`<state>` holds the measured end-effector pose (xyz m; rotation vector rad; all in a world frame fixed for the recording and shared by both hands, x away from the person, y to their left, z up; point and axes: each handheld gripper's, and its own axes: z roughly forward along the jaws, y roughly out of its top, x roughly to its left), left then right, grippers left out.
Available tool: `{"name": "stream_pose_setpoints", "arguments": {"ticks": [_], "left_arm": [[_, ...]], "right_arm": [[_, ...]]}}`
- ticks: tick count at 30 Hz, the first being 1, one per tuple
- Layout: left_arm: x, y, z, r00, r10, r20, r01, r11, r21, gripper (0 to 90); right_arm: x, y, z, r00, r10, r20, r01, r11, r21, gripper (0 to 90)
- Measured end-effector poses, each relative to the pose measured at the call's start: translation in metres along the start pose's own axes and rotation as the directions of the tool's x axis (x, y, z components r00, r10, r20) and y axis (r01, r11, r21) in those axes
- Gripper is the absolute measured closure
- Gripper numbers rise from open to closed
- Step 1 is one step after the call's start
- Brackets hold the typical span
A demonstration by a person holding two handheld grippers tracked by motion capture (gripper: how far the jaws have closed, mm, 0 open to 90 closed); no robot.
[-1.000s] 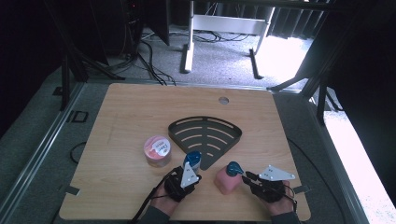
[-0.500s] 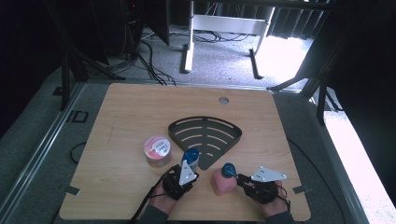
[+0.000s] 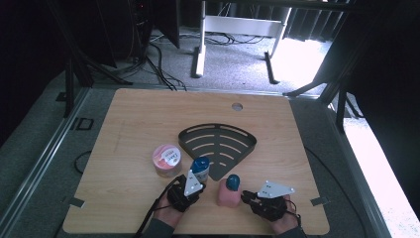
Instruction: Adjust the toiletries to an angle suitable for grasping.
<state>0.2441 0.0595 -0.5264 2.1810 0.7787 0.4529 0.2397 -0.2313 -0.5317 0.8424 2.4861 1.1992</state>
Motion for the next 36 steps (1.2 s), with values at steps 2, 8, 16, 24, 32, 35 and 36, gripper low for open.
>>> {"name": "stream_pose_setpoints", "arguments": {"ticks": [2, 8, 16, 24, 32, 35, 36], "left_arm": [[0.000, -0.001, 0.000, 1.0000, -0.003, -0.001, 0.003, 1.0000, 0.000, 89.9], [0.001, -0.003, -0.003, 0.9999, -0.004, -0.010, 0.004, 1.0000, 0.003, 89.9], [0.007, -0.014, -0.020, 0.9991, -0.028, -0.034, 0.028, 0.9996, -0.001, 89.8], [0.015, -0.024, -0.028, 0.9973, -0.057, -0.047, 0.057, 0.9984, 0.003, 89.7], [0.021, -0.021, -0.027, 0.9971, -0.067, -0.036, 0.067, 0.9977, -0.009, 89.0], [0.022, -0.022, -0.027, 0.9972, -0.067, -0.033, 0.066, 0.9977, -0.010, 88.9], [0.022, -0.022, -0.026, 0.9971, -0.069, -0.033, 0.069, 0.9976, -0.011, 88.9]], "right_arm": [[0.002, 0.001, 0.001, 1.0000, -0.002, -0.005, 0.002, 1.000, 0.002, 77.7], [0.012, 0.007, 0.013, 0.9992, -0.030, -0.028, 0.030, 1.000, 0.002, 77.7], [0.017, 0.014, 0.024, 0.9977, -0.060, -0.031, 0.060, 0.998, 0.009, 77.6], [0.008, 0.017, 0.024, 0.9990, -0.039, -0.023, 0.039, 0.999, -0.009, 77.9], [0.007, 0.022, 0.030, 0.9979, -0.023, -0.060, 0.021, 0.999, -0.036, 78.5], [0.008, 0.026, 0.034, 0.9974, -0.025, -0.068, 0.023, 0.999, -0.039, 78.5], [0.008, 0.026, 0.034, 0.9974, -0.025, -0.068, 0.023, 0.999, -0.039, 78.5]]}}
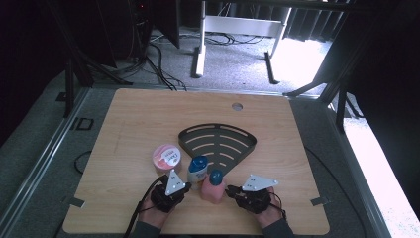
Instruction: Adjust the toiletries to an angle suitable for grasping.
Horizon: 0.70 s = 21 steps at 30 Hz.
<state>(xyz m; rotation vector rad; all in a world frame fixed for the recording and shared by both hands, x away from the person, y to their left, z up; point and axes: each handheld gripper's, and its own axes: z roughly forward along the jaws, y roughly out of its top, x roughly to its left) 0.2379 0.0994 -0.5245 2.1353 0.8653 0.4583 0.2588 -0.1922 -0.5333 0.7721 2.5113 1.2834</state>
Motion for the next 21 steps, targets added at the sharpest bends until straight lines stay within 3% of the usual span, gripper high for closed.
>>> {"name": "stream_pose_setpoints", "arguments": {"ticks": [5, 9, 14, 21], "left_arm": [[0.003, -0.002, 0.000, 0.9999, -0.011, -0.009, 0.011, 0.9999, 0.006, 88.9], [0.007, -0.005, -0.006, 0.9985, -0.023, -0.049, 0.024, 0.9995, 0.019, 88.8], [0.013, -0.005, -0.008, 0.9980, -0.047, -0.043, 0.047, 0.9989, 0.002, 88.8], [0.018, -0.003, -0.004, 0.9981, -0.049, -0.037, 0.049, 0.9988, 0.008, 88.7]], "right_arm": [[0.004, 0.004, 0.005, 0.9998, -0.014, -0.011, 0.014, 1.000, 0.005, 78.5], [0.012, 0.007, 0.007, 0.9993, -0.030, -0.024, 0.030, 1.000, 0.000, 78.3], [0.012, 0.009, 0.010, 0.9993, -0.027, -0.025, 0.027, 1.000, -0.003, 78.2], [0.015, 0.014, 0.016, 0.9990, -0.033, -0.031, 0.032, 0.999, -0.014, 77.8]]}}
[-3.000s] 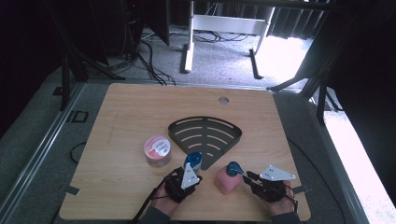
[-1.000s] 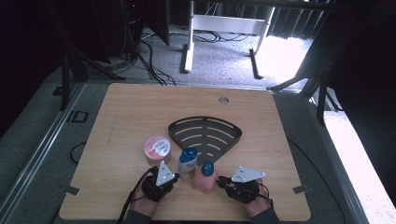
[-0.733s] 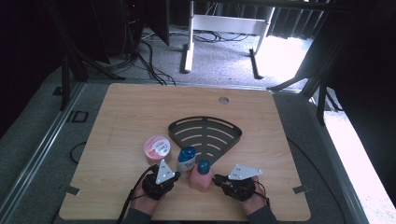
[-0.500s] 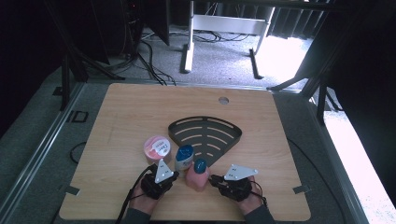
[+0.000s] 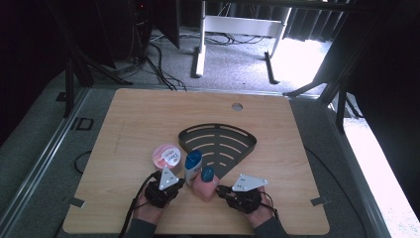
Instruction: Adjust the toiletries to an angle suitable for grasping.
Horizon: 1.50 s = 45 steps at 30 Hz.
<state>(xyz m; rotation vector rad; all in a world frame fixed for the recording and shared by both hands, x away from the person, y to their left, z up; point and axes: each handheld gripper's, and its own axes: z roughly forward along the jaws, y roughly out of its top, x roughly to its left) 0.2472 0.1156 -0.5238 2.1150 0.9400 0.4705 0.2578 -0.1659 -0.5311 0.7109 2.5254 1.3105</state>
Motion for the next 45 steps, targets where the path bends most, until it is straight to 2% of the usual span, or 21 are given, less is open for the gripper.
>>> {"name": "stream_pose_setpoints", "arguments": {"ticks": [7, 12, 19, 26, 38, 41, 45], "left_arm": [[0.000, 0.001, 0.000, 1.0000, -0.005, -0.001, 0.005, 1.0000, 0.001, 88.2], [-0.007, 0.001, -0.004, 0.9998, 0.019, 0.002, -0.019, 0.9998, 0.007, 87.5], [-0.001, 0.001, -0.002, 1.0000, -0.009, -0.003, 0.009, 1.0000, -0.002, 87.3], [0.002, 0.002, -0.008, 0.9998, -0.007, -0.020, 0.007, 0.9999, -0.011, 87.3], [0.036, 0.018, -0.028, 0.9932, -0.016, -0.115, 0.010, 0.9987, -0.051, 88.8], [0.045, 0.020, -0.027, 0.9915, -0.017, -0.129, 0.013, 0.9992, -0.037, 89.1], [0.050, 0.017, -0.024, 0.9911, -0.010, -0.133, 0.009, 0.9999, -0.008, 89.4]], "right_arm": [[0.001, 0.003, 0.005, 1.0000, -0.001, -0.001, 0.001, 1.000, -0.002, 77.8], [0.008, 0.004, 0.005, 0.9998, -0.012, -0.015, 0.012, 1.000, -0.006, 77.8], [0.009, 0.006, 0.010, 0.9998, -0.009, -0.015, 0.009, 1.000, -0.013, 78.0], [0.009, 0.011, 0.017, 0.9998, -0.013, -0.013, 0.012, 1.000, -0.012, 78.0], [0.009, 0.013, 0.022, 0.9997, -0.006, -0.023, 0.006, 1.000, -0.022, 78.0], [0.010, 0.013, 0.023, 0.9997, -0.003, -0.024, 0.003, 1.000, -0.022, 78.0], [0.014, 0.013, 0.024, 0.9995, -0.007, -0.031, 0.007, 1.000, -0.018, 77.9]]}}
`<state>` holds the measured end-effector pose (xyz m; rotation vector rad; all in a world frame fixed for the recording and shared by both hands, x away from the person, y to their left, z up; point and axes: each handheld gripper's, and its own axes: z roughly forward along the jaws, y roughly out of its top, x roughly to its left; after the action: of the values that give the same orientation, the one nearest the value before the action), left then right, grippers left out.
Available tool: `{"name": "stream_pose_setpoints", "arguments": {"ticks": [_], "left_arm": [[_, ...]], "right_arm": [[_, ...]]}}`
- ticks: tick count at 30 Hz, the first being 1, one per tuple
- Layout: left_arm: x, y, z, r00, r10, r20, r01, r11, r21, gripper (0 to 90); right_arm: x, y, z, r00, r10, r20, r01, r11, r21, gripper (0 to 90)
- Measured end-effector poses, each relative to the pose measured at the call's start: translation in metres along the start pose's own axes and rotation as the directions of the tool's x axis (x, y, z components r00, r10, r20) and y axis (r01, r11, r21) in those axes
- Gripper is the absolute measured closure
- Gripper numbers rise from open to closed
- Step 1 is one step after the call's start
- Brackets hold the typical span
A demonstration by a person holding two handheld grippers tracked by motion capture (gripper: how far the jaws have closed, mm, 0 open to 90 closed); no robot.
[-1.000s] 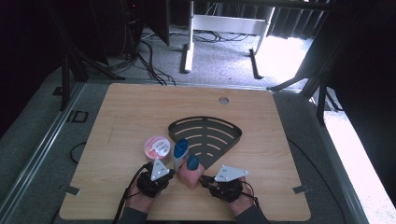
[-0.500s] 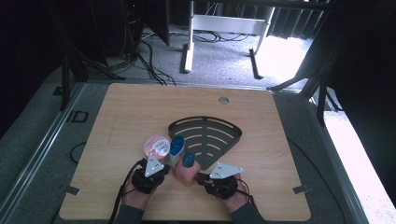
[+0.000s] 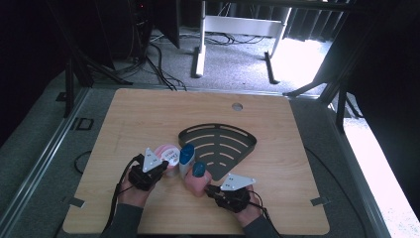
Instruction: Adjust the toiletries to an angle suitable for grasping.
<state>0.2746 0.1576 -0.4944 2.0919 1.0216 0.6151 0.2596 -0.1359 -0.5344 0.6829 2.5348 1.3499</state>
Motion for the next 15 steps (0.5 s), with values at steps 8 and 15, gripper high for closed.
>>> {"name": "stream_pose_setpoints", "arguments": {"ticks": [8, 15], "left_arm": [[0.0061, -0.0020, -0.0004, 0.9998, -0.018, 0.012, 0.017, 0.9996, 0.021, 89.7], [0.0099, -0.0013, 0.0015, 0.9997, -0.022, 0.014, 0.022, 0.9996, 0.017, 89.7]], "right_arm": [[0.0009, 0.0001, 0.0009, 1.0000, -0.001, -0.005, 0.001, 1.000, -0.001, 78.0], [0.0008, 0.0005, 0.0015, 1.0000, 0.001, -0.008, -0.001, 1.000, -0.001, 78.0]]}}
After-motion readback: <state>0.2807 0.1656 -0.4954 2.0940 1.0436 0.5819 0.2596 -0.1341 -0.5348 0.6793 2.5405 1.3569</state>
